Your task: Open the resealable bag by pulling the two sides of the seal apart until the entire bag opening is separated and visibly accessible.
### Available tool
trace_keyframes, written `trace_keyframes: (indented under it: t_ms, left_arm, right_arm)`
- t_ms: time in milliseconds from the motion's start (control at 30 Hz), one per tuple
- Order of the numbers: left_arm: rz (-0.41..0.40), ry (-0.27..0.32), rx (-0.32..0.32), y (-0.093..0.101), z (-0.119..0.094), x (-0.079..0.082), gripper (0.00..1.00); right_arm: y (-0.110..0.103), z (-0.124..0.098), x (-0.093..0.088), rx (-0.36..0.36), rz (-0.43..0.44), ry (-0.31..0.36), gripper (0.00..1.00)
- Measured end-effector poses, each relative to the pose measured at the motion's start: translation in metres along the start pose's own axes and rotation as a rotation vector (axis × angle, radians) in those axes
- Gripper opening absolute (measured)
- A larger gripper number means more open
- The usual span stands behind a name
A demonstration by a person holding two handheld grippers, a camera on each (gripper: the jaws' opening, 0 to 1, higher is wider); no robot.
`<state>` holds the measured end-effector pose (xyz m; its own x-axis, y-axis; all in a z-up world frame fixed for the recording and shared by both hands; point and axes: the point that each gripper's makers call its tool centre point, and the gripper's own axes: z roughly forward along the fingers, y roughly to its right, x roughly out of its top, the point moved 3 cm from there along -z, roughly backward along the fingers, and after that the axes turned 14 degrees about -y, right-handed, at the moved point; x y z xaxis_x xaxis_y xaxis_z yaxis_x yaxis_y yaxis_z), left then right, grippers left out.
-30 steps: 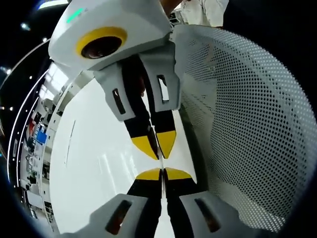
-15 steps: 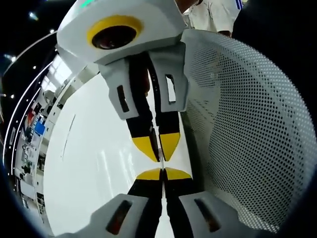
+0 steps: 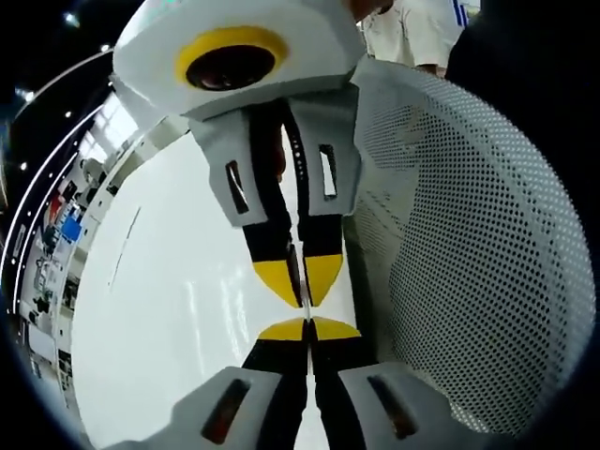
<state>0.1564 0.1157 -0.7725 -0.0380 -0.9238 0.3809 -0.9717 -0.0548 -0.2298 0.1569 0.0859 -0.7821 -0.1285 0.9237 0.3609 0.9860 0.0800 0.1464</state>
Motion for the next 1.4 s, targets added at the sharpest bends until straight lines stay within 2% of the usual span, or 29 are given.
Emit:
trace_keyframes:
  t_ms: [133,500,1400]
  left_arm:
    - [0.031,-0.005,0.011,0.003,-0.001,0.000,0.00]
    - [0.037,-0.012,0.015,0.004,-0.003,-0.003,0.00]
    - [0.019,-0.008,0.015,0.003,-0.004,-0.009,0.00]
  right_arm:
    - [-0.001,0.000,0.000,0.007,0.009,-0.002,0.00]
    - [-0.003,-0.001,-0.008,0.016,0.026,-0.009,0.00]
    - [-0.005,-0.002,-0.026,0.023,0.049,-0.036,0.00]
